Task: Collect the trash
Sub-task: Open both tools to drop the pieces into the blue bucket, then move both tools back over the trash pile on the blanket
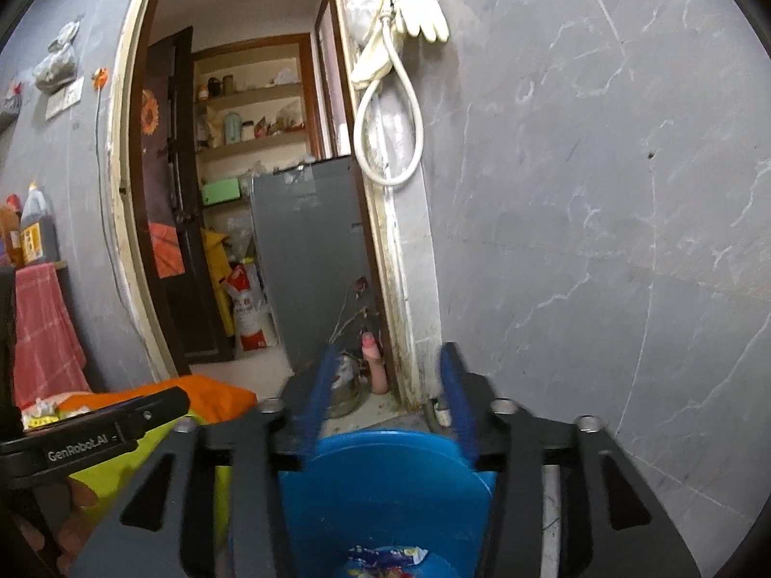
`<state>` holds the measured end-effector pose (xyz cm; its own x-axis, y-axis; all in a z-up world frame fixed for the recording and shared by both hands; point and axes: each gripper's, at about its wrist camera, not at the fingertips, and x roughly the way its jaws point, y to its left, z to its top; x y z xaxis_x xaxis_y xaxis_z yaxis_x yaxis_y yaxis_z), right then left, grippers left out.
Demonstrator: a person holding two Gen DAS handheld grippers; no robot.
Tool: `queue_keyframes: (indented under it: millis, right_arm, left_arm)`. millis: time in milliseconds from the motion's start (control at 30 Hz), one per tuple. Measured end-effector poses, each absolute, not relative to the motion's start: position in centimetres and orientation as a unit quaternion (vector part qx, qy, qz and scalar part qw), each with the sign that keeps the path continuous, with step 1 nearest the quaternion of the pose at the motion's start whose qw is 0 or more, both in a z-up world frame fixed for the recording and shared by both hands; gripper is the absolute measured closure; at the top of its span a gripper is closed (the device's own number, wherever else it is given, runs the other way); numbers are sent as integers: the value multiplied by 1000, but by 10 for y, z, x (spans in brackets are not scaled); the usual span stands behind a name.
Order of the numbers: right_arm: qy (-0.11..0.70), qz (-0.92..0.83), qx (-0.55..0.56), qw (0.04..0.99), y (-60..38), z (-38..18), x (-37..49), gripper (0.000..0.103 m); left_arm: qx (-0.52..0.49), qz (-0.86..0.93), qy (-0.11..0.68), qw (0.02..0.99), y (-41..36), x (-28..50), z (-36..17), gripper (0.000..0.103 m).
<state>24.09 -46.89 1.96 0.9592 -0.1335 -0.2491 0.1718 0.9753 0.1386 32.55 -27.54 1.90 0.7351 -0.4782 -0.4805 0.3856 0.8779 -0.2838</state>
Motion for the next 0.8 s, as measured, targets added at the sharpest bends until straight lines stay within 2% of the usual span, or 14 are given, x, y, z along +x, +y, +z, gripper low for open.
queue_keyframes:
  millis: [33, 67, 100, 133, 167, 200, 267, 367, 800]
  right_arm:
    - [115, -78, 80, 987, -469, 22, 238, 49]
    - [111, -79, 79, 987, -468, 24, 235, 45]
    - [109, -79, 78, 988, -467, 26, 234, 35]
    - [105, -78, 78, 988, -466, 28, 231, 29]
    - [98, -76, 79, 989, -465, 30, 227, 21]
    - [91, -71, 81, 990, -463, 32, 223, 16]
    - [86, -65, 79, 991, -460, 35, 218, 12]
    - [78, -52, 76, 993, -451, 39, 209, 0]
    - [76, 6, 57, 995, -391, 59, 186, 0]
  left_arm:
    - [-85, -227, 273, 931, -271, 323, 22, 30]
    - [-90, -218, 261, 936, -264, 319, 25, 18]
    - [-92, -209, 253, 940, -259, 316, 28, 9]
    - [-93, -199, 245, 944, -254, 313, 31, 5]
    - [-94, -186, 234, 950, -247, 309, 34, 3]
    - [-92, -178, 228, 953, -242, 306, 35, 3]
    - [-85, -168, 226, 956, -233, 301, 37, 3]
    - [-80, -155, 225, 959, -218, 292, 39, 3]
    - [-74, -106, 212, 969, -144, 247, 57, 3]
